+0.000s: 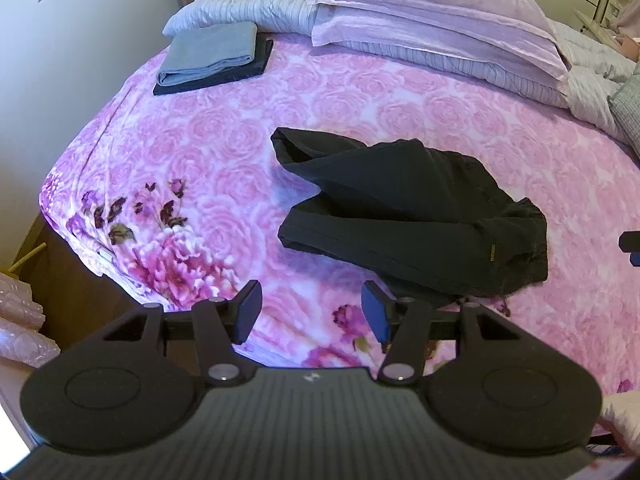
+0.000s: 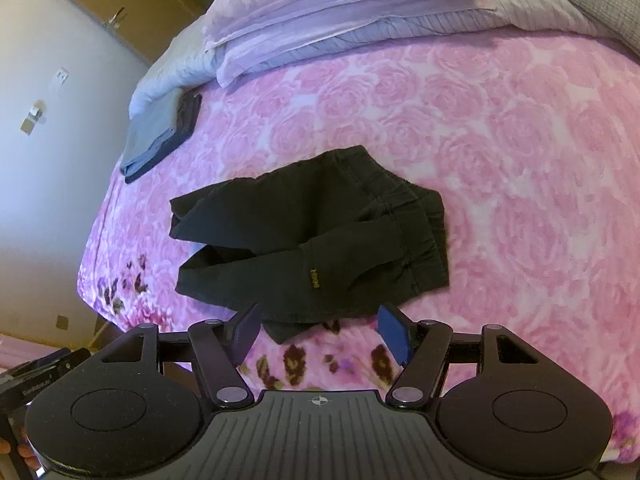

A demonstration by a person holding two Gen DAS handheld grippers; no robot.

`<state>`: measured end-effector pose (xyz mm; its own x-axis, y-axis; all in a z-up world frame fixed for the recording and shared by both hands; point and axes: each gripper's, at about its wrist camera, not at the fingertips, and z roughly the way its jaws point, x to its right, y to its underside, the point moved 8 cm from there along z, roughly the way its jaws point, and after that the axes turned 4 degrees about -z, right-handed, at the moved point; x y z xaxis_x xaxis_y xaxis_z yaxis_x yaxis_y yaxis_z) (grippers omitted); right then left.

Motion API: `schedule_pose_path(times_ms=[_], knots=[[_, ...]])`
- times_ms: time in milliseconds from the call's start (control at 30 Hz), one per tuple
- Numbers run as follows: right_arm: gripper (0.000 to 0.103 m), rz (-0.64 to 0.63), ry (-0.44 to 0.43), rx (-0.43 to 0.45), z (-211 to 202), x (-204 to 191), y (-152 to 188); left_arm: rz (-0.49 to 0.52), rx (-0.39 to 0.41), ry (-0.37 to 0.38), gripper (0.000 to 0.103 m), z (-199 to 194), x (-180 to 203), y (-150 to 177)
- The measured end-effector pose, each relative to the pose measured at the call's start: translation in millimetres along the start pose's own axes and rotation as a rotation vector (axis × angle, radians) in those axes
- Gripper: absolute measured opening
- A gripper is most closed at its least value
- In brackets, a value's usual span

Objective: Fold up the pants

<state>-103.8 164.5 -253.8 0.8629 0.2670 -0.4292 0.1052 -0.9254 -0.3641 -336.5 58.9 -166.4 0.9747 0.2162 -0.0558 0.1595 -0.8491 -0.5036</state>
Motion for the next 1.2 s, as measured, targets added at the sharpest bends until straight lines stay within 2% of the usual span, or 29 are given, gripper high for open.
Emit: schedule_pose_path(times_ms=[200, 433, 600, 767, 867, 1033, 1200], knots=[[0.062, 0.010, 0.002, -0.002, 4.5, 1.4, -6.5, 0.016, -0.006, 0.008, 0.051, 7.2, 2.1, -9.2], [0.062, 0.071, 0.045, 0.025, 20.4, 5.4, -13.7, 0.061, -0.047, 0.029, 0.051, 41.3, -13.5, -28.9], [0.062, 0.213, 0.099, 0.046, 35.9, 21.2, -12.0, 0.079, -0.095, 0.050, 0.051, 80.1, -42.1, -45.1], [0.062, 0.440, 0.135, 0.109, 45.9, 41.0, -3.3, 0.080, -0.149, 0.078, 0.051, 121.2, -74.4, -60.1], [0.062, 0.550, 0.137, 0.147, 53.2, 48.5, 5.3, 0.070, -0.180, 0.098, 0.052, 146.0, -91.6, -67.2], [0.062, 0.655, 0.117, 0.210, 73.3, 56.4, 22.0, 0.030, -0.226, 0.118, 0.052, 181.0, -113.1, -70.3], [0.062, 0.758, 0.091, 0.276, 101.5, 74.6, 43.4, -0.031, -0.247, 0.103, 0.053, 210.6, -131.6, -65.7]])
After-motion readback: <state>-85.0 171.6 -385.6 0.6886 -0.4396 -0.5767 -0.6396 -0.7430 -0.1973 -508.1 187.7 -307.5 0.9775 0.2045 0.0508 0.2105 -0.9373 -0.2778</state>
